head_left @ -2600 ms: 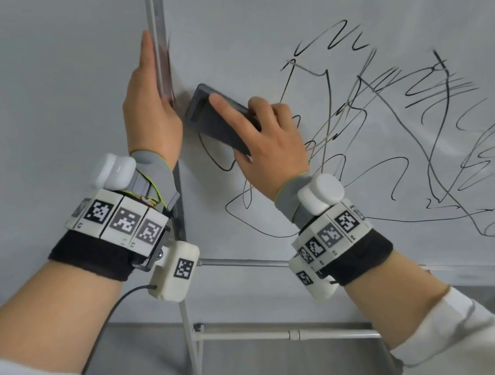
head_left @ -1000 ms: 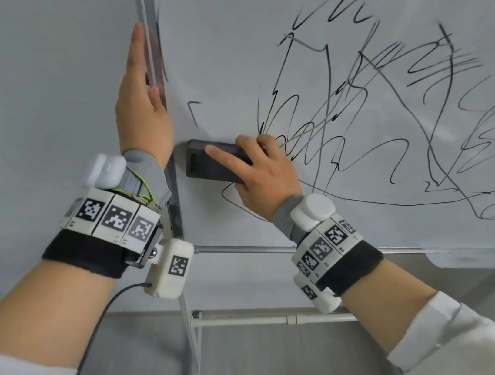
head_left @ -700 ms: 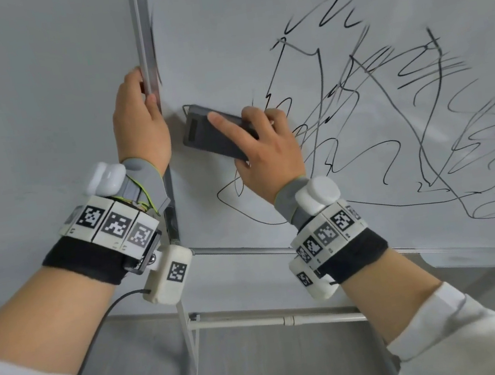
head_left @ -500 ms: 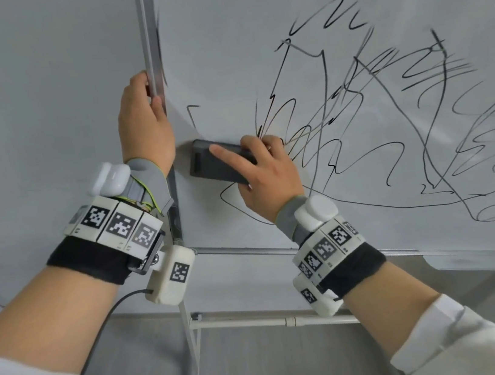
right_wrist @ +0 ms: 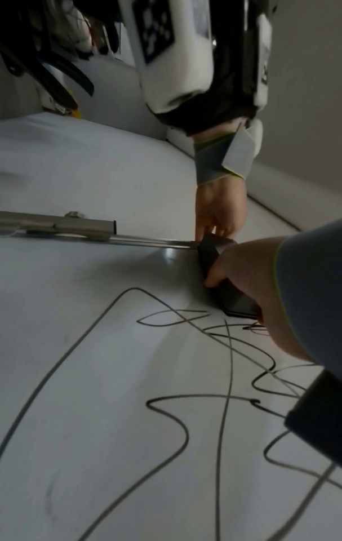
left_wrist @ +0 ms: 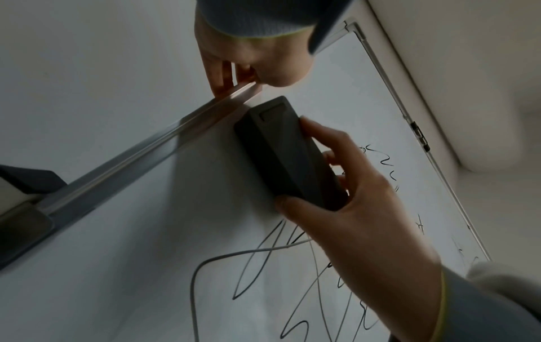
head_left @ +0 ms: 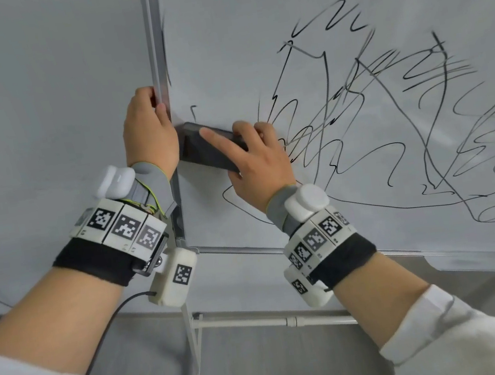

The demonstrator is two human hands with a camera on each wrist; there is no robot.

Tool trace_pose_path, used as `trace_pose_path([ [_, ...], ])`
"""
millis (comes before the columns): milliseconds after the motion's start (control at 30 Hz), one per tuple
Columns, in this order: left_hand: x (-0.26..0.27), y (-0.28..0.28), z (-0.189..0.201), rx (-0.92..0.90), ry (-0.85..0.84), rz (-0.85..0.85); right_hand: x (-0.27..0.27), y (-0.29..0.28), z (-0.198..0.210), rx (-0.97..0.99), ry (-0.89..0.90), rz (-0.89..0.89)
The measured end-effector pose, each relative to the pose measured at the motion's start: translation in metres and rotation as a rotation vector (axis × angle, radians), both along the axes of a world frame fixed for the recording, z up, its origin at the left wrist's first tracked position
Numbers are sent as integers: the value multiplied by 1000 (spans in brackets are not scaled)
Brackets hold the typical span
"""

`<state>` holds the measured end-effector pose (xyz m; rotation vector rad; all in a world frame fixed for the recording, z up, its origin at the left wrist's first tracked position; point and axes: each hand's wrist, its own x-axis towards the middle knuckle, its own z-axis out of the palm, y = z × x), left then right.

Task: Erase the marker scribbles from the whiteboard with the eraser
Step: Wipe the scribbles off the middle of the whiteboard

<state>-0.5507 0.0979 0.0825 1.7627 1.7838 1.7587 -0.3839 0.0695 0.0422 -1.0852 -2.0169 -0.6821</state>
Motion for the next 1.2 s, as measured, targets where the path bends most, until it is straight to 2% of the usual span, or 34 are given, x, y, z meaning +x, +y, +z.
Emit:
trace_pose_path([
  [67,0,-1,-1,-4,1,0,1,0,1,-3,-1,7],
  [267,3,0,-5,10,-46,-16,0,7,41,109,114,2],
  [500,2,-3,-2,-5,-23,22,-6,5,8,63,-20,13],
  [567,1,-4,0,-8,-25,22,-6,7,11,64,-32,21],
  [767,1,-4,0,16,-29,-2,-7,9,42,129,82,18],
  [867,0,-3,-1,21,-30,-2,-9,7,36,121,99,15],
  [1033,-2,-6,-3,-1,-19,11,-7,3,-1,46,-6,17],
  [1200,2,-3,-5,-3,-36,-30,6,6,27,120,86,3],
])
